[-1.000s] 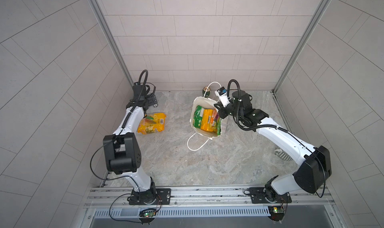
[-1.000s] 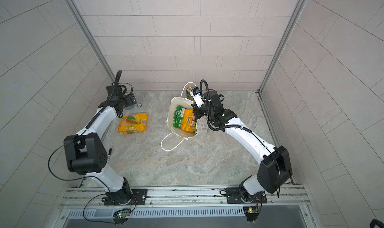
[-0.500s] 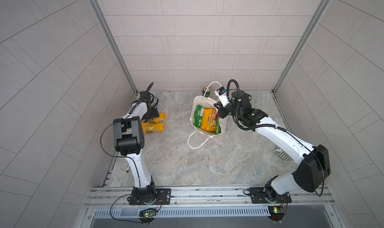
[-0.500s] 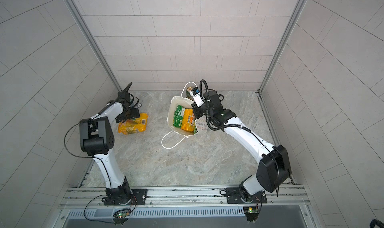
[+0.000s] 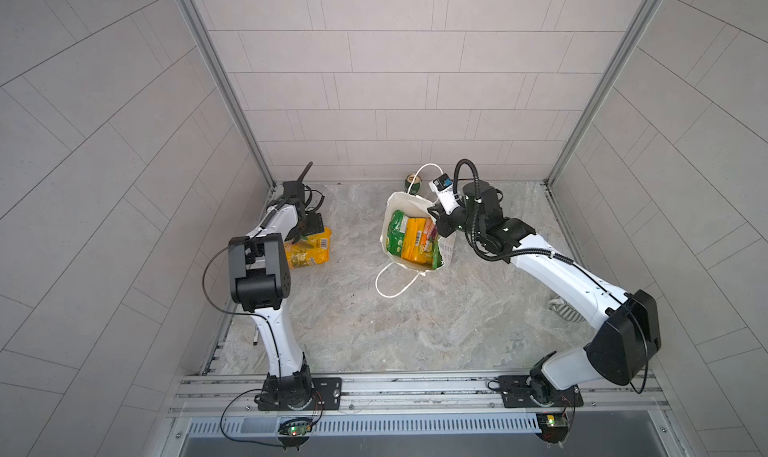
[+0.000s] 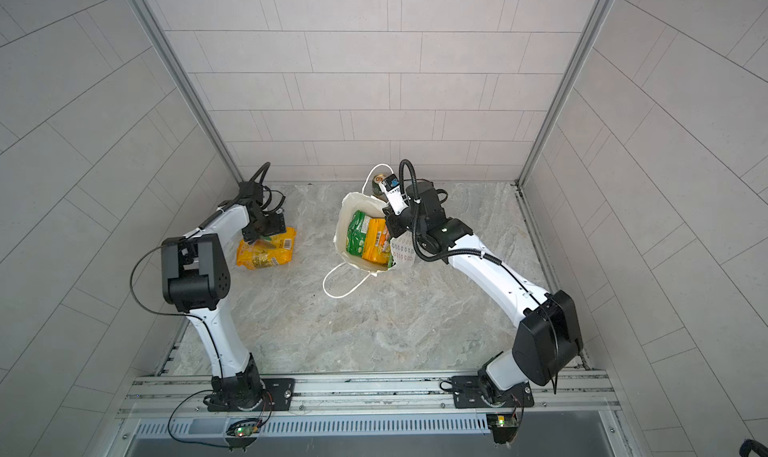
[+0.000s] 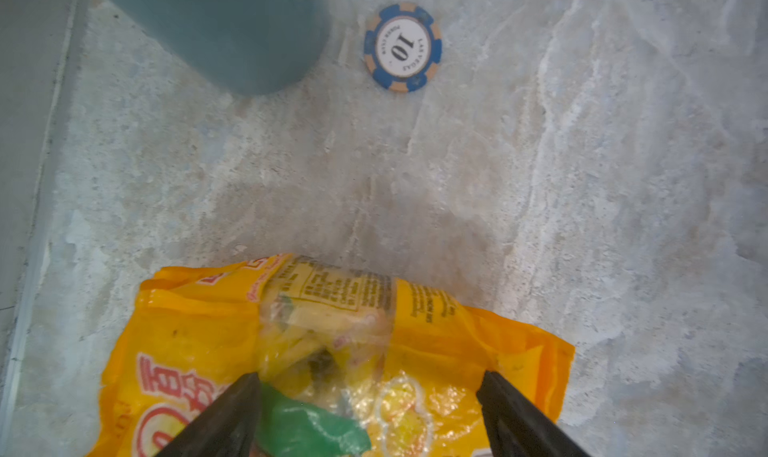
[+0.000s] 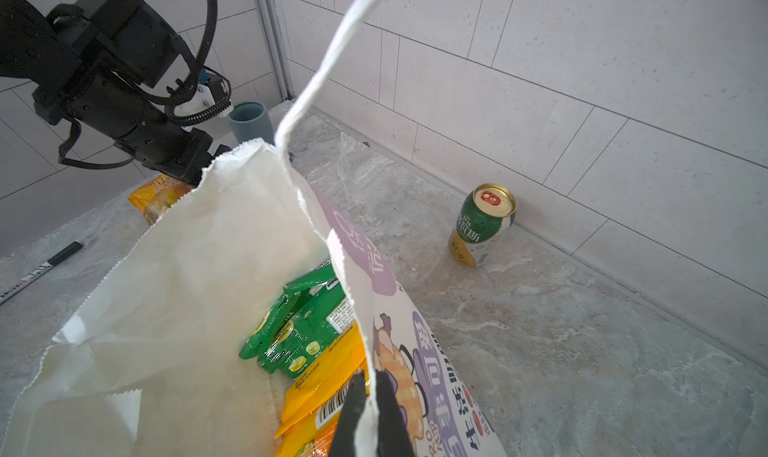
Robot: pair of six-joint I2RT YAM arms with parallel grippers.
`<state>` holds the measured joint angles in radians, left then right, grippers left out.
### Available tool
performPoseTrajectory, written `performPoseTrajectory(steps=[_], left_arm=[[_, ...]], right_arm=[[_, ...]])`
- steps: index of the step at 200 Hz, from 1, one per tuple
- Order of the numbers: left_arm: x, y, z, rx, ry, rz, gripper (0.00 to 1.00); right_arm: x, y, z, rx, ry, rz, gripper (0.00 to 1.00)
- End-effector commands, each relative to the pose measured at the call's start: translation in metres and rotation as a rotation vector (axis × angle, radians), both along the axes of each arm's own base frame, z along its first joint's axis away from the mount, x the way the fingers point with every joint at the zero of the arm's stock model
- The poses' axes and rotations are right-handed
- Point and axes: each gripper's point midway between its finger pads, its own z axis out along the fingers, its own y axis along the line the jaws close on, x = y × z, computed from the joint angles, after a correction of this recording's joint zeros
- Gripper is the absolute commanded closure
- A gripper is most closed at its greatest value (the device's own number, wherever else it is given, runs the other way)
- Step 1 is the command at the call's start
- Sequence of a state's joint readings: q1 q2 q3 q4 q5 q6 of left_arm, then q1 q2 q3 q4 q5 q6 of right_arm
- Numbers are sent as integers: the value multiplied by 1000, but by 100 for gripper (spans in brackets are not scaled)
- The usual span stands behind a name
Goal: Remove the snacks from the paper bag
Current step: 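Carry the yellow packet beside the bag and release it on the table, then raise the open left gripper away from the dropped yellow packet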
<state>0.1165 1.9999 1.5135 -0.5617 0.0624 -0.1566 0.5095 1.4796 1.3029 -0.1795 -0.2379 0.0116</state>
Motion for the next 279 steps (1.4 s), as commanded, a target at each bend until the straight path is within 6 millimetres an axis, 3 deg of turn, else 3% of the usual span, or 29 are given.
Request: performPoseTrajectory(steps=[1, 25, 48, 64, 78, 91, 106, 153, 201, 252, 279], left_arm=[[3, -21, -14, -64, 20, -61, 14], [7, -30, 1, -63, -16, -86, 14], [7, -21, 30, -20, -76, -63, 14], [2, -6, 51, 24, -120, -13, 7], [-9, 19, 60, 89, -127, 95, 1], [-18, 44, 56, 108, -125, 182, 0], [-24, 55, 43, 48, -100, 204, 0], [-20, 40, 3, -22, -5, 139, 0], [-12, 22, -10, -82, -17, 88, 5], [-7, 18, 4, -47, -48, 81, 7], [-2, 15, 37, -52, -128, 90, 7]], right_arm=[[3, -2, 12, 9, -27, -13, 99], [3, -3, 11, 4, -29, -18, 99], [2, -4, 12, 2, -29, -18, 99], [2, -5, 13, 2, -32, -20, 98], [2, -5, 14, 0, -35, -23, 98], [2, -5, 15, 3, -37, -21, 98], [2, -4, 15, 6, -39, -20, 98], [1, -7, 15, 2, -39, -29, 98], [0, -7, 19, 9, -45, -28, 98], [-2, -6, 17, 0, -42, -15, 98], [-3, -4, 16, 0, -38, -2, 97]])
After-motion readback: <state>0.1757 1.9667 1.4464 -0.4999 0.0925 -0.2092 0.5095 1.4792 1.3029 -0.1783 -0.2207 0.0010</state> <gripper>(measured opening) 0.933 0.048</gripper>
